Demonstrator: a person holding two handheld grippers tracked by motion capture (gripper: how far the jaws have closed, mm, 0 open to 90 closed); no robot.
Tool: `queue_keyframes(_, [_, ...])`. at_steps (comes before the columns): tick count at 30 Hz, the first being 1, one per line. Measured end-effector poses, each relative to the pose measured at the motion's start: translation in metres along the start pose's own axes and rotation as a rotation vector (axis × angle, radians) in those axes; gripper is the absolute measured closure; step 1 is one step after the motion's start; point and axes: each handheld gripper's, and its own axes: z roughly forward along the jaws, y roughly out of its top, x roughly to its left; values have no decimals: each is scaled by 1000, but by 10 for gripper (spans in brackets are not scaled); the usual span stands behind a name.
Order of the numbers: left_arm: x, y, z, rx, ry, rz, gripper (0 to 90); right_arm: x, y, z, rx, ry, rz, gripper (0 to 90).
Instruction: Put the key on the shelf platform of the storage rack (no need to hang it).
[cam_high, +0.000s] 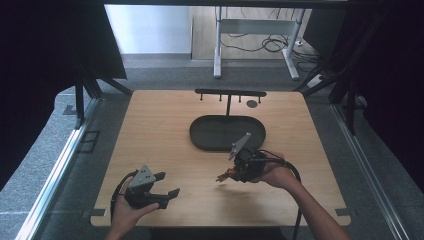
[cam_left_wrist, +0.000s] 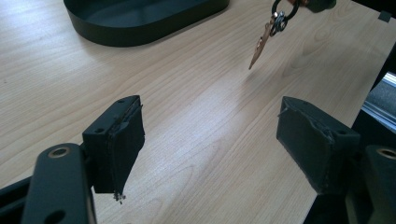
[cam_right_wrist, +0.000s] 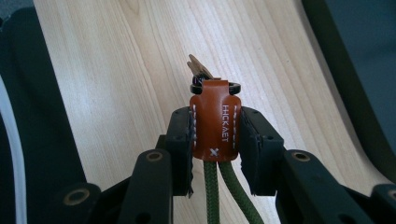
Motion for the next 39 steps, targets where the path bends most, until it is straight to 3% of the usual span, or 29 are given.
queue_keyframes(11, [0,0,0,2,1,0,234,-9,4,-12,-12,-22,7,667])
queue_keyframes(39, [1,0,-3,-8,0,1,234,-40,14,-17,-19,-61,51,668])
